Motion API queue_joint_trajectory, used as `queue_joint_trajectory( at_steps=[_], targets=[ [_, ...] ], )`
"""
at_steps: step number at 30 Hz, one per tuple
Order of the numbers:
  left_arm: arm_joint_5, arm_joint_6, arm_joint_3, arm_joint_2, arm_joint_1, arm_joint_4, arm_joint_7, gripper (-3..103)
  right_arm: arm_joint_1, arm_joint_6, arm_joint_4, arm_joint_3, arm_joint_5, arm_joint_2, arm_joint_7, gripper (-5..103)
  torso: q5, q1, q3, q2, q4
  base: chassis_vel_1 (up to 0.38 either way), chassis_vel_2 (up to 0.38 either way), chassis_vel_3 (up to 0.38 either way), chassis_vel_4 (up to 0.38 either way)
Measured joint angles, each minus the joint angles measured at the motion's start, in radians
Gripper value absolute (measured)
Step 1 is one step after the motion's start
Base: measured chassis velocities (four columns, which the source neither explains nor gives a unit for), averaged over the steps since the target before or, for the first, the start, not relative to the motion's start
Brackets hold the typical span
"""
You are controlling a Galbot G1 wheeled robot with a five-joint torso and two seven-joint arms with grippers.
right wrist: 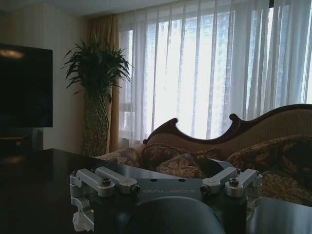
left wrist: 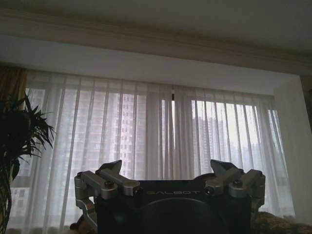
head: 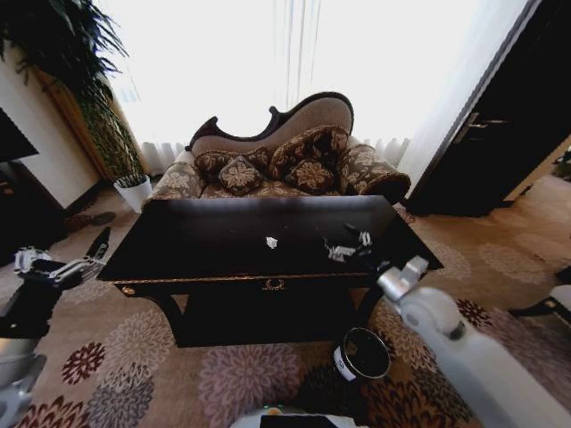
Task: Move to the front of the table and place the trash on the table into the trash bin.
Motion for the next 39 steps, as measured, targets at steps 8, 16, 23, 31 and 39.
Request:
queue_joint_trajectory(
  at_steps=[8, 16, 23, 31, 39],
  targets=[
    [0.004, 0.0, -0.023, -0.028, 0.012, 0.002, 0.0, 100, 0.198, -0.091, -0.004, -0.222, 0.024, -0.102, 0.071, 100, 0.0, 0.0, 0.0, 0.0, -0.0002, 0.0, 0.0, 0.0, 0.0],
    [0.018, -0.011, -0.037, -0.057, 0.018, 0.047, -0.033, 100, 0.484, -0.105, -0.057, -0.585, -0.023, -0.085, 0.144, 100, -0.0004, 0.0, 0.0, 0.0, 0.0001, 0.0, 0.0, 0.0, 0.0],
    [0.021, -0.01, -0.059, -0.06, 0.02, 0.056, -0.038, 100, 0.657, -0.113, -0.144, -0.803, -0.024, -0.004, 0.193, 100, 0.0001, 0.0, 0.0, 0.0, 0.0, 0.0, 0.0, 0.0, 0.0],
    [0.023, -0.008, -0.066, -0.072, 0.021, 0.051, -0.038, 100, 0.883, -0.144, -0.233, -1.001, 0.025, 0.082, 0.202, 100, -0.0004, 0.0, 0.0, 0.0, 0.0002, 0.0, 0.0, 0.0, 0.0],
    [0.021, -0.008, -0.079, -0.067, 0.015, 0.063, -0.036, 100, 0.892, -0.155, -0.302, -1.06, -0.013, 0.123, 0.152, 100, -0.0001, 0.0, 0.0, 0.0, -0.0001, 0.0, 0.0, 0.0, 0.0]
  ],
)
